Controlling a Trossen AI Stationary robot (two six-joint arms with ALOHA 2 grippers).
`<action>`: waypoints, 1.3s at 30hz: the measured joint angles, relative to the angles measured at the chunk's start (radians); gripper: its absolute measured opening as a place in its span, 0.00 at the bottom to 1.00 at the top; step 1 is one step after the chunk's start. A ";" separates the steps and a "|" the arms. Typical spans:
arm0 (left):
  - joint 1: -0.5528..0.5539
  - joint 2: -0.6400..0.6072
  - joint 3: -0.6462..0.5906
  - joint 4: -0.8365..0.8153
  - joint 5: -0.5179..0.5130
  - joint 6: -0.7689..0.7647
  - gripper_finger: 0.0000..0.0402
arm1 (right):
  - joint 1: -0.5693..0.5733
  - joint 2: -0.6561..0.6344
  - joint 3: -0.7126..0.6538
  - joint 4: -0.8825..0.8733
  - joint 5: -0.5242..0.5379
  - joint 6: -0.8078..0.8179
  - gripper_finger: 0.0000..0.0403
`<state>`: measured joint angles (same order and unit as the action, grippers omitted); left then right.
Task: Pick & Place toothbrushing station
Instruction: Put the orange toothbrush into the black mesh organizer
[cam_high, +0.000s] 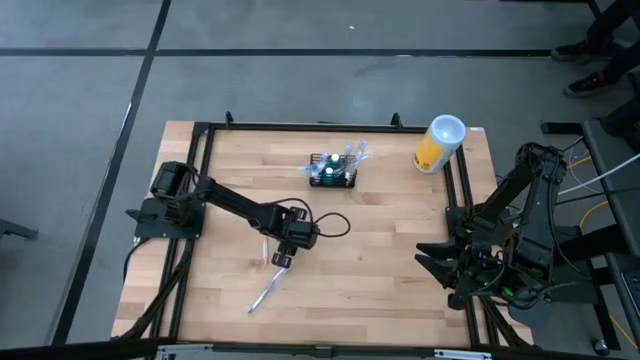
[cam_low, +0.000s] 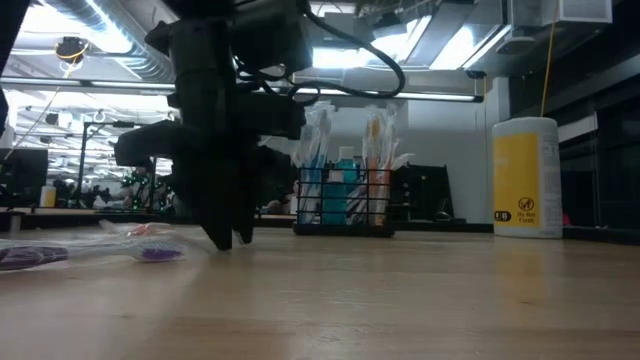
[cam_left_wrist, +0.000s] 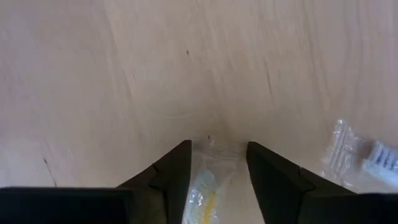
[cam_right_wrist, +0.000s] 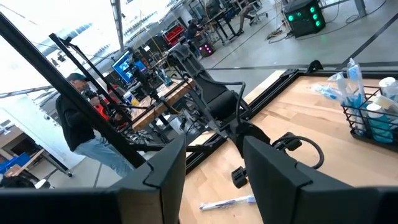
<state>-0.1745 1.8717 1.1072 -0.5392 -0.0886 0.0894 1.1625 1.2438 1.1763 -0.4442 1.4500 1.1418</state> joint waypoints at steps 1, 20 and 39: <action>0.000 0.000 0.000 0.000 0.001 -0.002 0.36 | 0.000 0.000 0.000 0.003 -0.002 0.000 0.41; 0.018 -0.115 0.255 0.026 -0.117 -0.179 0.01 | 0.000 0.000 0.000 0.027 -0.015 -0.044 0.41; 0.178 -0.192 0.372 0.528 -0.403 -0.237 0.00 | 0.000 0.001 0.000 0.040 -0.011 -0.117 0.41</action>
<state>0.0031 1.6798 1.4788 -0.0112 -0.4912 -0.1481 1.1625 1.2446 1.1763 -0.4042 1.4394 1.0249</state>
